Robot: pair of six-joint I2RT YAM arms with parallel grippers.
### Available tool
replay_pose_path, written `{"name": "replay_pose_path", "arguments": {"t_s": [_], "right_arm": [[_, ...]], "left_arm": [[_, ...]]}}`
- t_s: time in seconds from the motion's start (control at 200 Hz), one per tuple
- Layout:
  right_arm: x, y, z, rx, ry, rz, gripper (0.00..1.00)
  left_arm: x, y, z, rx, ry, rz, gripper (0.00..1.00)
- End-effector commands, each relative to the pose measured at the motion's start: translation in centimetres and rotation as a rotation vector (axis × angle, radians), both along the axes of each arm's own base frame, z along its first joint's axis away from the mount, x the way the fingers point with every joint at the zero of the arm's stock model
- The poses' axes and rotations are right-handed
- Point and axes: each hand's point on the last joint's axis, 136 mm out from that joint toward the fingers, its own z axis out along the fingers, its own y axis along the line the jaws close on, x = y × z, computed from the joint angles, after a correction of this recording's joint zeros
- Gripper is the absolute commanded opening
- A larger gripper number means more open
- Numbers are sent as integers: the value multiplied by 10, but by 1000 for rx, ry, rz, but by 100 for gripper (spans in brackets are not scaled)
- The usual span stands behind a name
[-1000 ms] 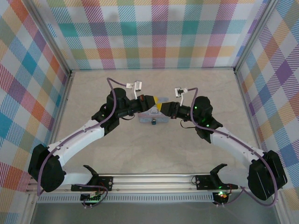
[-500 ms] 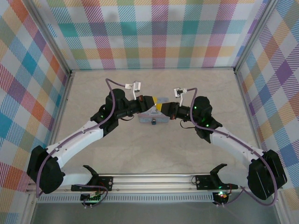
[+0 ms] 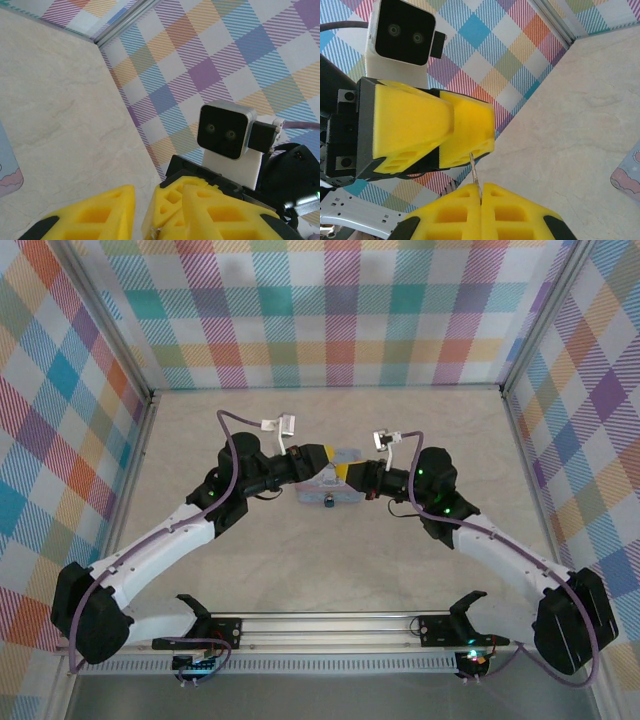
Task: Unlock a padlock with a key
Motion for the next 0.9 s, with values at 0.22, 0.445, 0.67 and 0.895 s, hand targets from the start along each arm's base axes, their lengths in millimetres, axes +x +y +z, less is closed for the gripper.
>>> {"name": "replay_pose_path", "arguments": {"t_s": [0.22, 0.445, 0.67, 0.895], "right_arm": [[-6, 2, 21, 21, -73, 32, 0], [-6, 2, 23, 22, -76, 30, 0], [-6, 3, 23, 20, -72, 36, 0], [-4, -1, 26, 27, -82, 5, 0]], "left_arm": [[-7, -7, -1, -19, 0, -65, 14], [-9, -11, -4, -20, 8, -90, 4], [-10, -14, -9, -15, 19, -100, 10], [-10, -15, -14, -7, 26, -100, 0]]}}
